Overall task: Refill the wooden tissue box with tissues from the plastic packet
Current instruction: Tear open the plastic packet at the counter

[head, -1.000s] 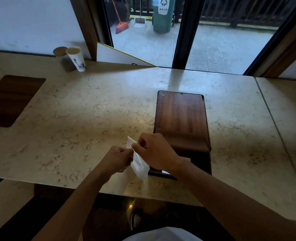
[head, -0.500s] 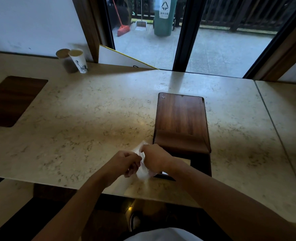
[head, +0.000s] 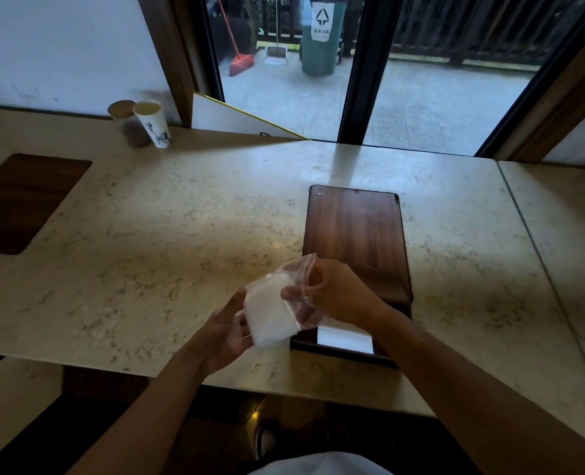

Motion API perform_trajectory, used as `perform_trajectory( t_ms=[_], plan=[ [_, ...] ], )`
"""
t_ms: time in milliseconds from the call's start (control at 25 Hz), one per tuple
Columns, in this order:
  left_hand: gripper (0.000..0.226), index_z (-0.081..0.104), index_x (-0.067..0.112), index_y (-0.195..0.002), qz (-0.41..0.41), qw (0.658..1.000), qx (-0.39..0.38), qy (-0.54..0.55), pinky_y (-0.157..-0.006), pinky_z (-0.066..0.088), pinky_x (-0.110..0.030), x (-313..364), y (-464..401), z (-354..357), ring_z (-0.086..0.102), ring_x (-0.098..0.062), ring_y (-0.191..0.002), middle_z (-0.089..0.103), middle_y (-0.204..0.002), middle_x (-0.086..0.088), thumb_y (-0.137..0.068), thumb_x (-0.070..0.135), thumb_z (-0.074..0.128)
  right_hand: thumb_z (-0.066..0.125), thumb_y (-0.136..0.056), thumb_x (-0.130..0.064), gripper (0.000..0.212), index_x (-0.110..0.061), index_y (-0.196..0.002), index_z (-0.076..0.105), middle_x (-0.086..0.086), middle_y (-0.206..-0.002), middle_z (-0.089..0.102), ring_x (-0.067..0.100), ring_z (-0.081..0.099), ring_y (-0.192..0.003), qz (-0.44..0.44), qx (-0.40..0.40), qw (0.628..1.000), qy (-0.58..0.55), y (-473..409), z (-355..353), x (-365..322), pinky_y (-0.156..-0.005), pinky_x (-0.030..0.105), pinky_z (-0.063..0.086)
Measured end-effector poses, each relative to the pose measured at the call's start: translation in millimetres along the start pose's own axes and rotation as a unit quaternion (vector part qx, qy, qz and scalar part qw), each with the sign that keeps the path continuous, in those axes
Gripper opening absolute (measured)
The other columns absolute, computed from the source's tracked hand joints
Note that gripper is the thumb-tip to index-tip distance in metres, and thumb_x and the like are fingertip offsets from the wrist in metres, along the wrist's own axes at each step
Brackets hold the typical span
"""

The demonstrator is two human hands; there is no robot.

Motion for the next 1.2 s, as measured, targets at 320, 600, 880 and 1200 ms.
perform_trajectory(
  t_ms=[320, 600, 880, 1200],
  plan=[
    [0.066, 0.065, 0.005, -0.128, 0.004, 0.998, -0.06, -0.018, -0.074, 0.061, -0.05, 0, -1, 10, 0.068, -0.042, -0.11, 0.067, -0.125, -0.025, -0.068, 0.015, 0.091, 0.071, -0.086, -0.027, 0.024, -0.011, -0.103, 0.076, 0.015, -0.089, 0.078, 0.035, 0.076, -0.076, -0.008, -0.014, 0.997, -0.069, 17, -16, 22, -0.074, 0.05, 0.063],
    [0.059, 0.06, 0.006, -0.135, 0.016, 0.995, -0.085, -0.042, -0.082, 0.058, -0.055, 7, -2, 18, 0.061, -0.045, -0.121, 0.063, -0.132, -0.026, -0.08, 0.014, 0.082, 0.078, -0.084, -0.013, 0.025, -0.003, -0.106, 0.073, 0.011, -0.098, 0.076, 0.032, 0.074, -0.094, -0.027, -0.046, 0.998, -0.027, 11, -9, 35, -0.089, 0.051, 0.058],
    [0.042, 0.073, 0.005, -0.116, 0.01, 0.992, -0.067, -0.104, -0.076, 0.061, -0.049, 2, -2, 25, 0.069, -0.042, -0.108, 0.07, -0.12, -0.026, -0.077, 0.012, 0.084, 0.086, -0.072, -0.021, 0.043, -0.008, -0.111, 0.072, 0.006, -0.102, 0.078, 0.026, 0.073, -0.099, 0.035, -0.039, 0.99, -0.13, 0, 7, 53, -0.09, 0.043, 0.059],
    [0.046, 0.059, -0.007, -0.128, 0.017, 0.994, -0.036, -0.098, -0.079, 0.061, -0.047, 10, -4, 17, 0.065, -0.043, -0.115, 0.066, -0.126, -0.029, -0.088, 0.01, 0.073, 0.082, -0.077, -0.005, 0.023, -0.012, -0.098, 0.075, 0.01, -0.1, 0.077, 0.029, 0.072, -0.1, 0.107, 0.019, 0.977, -0.184, -6, 7, 68, -0.092, 0.052, 0.057]
  ],
)
Point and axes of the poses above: each hand's wrist, its own y-axis away from the middle knuckle, its own z-axis out of the palm, x = y × z, the point moved 8 cm from there along -y, towards the middle knuckle
